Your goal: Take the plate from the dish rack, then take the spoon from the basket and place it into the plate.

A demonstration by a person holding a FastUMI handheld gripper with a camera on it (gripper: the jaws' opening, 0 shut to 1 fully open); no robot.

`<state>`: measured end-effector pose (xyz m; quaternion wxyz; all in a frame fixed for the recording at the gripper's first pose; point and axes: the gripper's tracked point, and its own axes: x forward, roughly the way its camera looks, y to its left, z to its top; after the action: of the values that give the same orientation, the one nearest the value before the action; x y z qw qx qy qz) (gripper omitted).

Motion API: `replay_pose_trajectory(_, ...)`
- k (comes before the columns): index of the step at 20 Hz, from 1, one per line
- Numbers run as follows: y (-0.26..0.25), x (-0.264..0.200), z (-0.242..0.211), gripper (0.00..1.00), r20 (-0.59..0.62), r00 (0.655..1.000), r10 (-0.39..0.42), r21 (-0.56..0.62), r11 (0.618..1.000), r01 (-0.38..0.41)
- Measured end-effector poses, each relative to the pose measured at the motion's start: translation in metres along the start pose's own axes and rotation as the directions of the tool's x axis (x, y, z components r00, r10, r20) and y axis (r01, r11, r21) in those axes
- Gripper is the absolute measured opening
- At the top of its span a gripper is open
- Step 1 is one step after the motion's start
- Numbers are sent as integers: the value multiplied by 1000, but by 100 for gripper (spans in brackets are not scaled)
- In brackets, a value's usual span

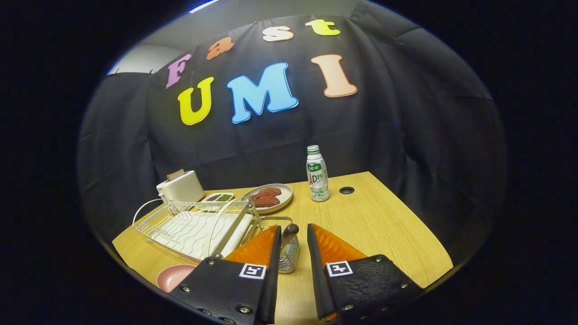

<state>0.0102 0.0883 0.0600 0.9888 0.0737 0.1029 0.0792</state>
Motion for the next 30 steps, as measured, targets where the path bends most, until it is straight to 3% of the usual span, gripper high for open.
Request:
replay_pose_trajectory(8,0,25,1,34,32,999,-41,-33,999,42)
replay_pose_trajectory(9,4,38,0,25,36,999,-35,-19,999,36)
replay_pose_trajectory(11,17,27,5,22,38,999,-21,22,1000,20)
replay_pose_trajectory(12,18,28,3,11,21,1000,-23,32,999,22)
replay_pose_trajectory(14,22,36,6,11,19,1000,-24,37,999,24)
replay_pose_trajectory(15,30,29,7,4,15,1000,-3,22,1000,3)
replay_pose_trajectory(19,47,30,12,3,9,1000,-2,-75,997,3)
replay_pose_trajectory(30,43,14,64,4,52,996,-67,-96,993,72)
